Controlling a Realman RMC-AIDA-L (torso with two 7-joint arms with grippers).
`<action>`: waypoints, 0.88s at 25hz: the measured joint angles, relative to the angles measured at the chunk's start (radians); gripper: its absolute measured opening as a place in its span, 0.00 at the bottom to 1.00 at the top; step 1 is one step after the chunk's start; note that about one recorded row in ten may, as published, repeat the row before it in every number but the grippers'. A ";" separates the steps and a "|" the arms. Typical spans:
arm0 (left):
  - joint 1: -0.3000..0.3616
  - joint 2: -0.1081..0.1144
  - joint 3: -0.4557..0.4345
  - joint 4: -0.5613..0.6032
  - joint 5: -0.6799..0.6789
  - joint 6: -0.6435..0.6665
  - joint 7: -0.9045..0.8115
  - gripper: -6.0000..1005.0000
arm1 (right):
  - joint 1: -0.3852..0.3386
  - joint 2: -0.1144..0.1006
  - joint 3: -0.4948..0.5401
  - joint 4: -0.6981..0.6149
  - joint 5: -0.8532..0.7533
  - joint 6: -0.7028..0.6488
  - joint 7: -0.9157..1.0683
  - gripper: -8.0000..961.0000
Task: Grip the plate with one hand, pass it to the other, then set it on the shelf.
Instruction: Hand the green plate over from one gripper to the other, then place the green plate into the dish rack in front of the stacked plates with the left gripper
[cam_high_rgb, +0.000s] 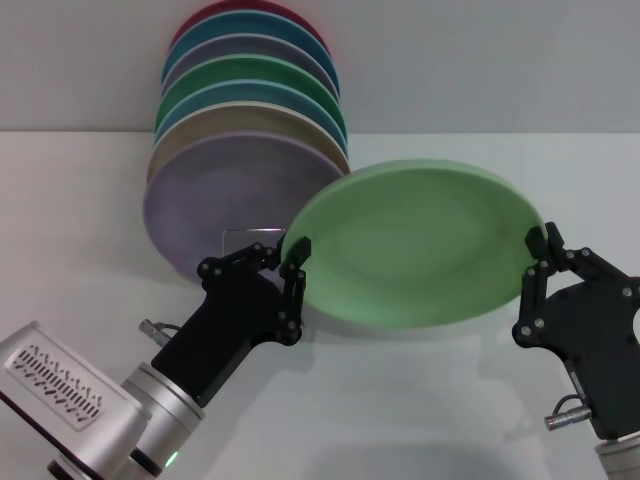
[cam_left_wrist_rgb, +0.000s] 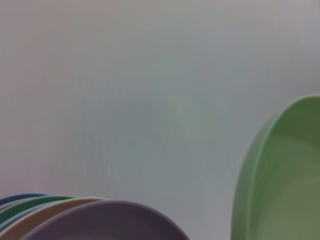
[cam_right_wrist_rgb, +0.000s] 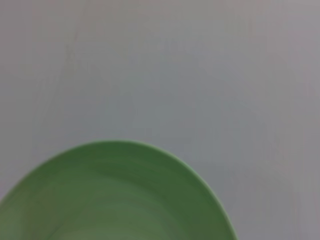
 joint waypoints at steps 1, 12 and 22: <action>0.001 0.000 0.000 0.001 0.000 0.003 0.000 0.09 | 0.000 0.000 0.000 0.000 0.000 0.001 0.002 0.18; 0.022 0.000 0.000 0.012 -0.005 0.058 -0.001 0.07 | 0.004 -0.002 -0.041 0.115 -0.012 -0.144 0.171 0.25; 0.051 0.004 -0.052 -0.006 -0.007 0.128 -0.006 0.08 | 0.004 -0.003 -0.038 0.324 -0.018 -0.336 0.447 0.31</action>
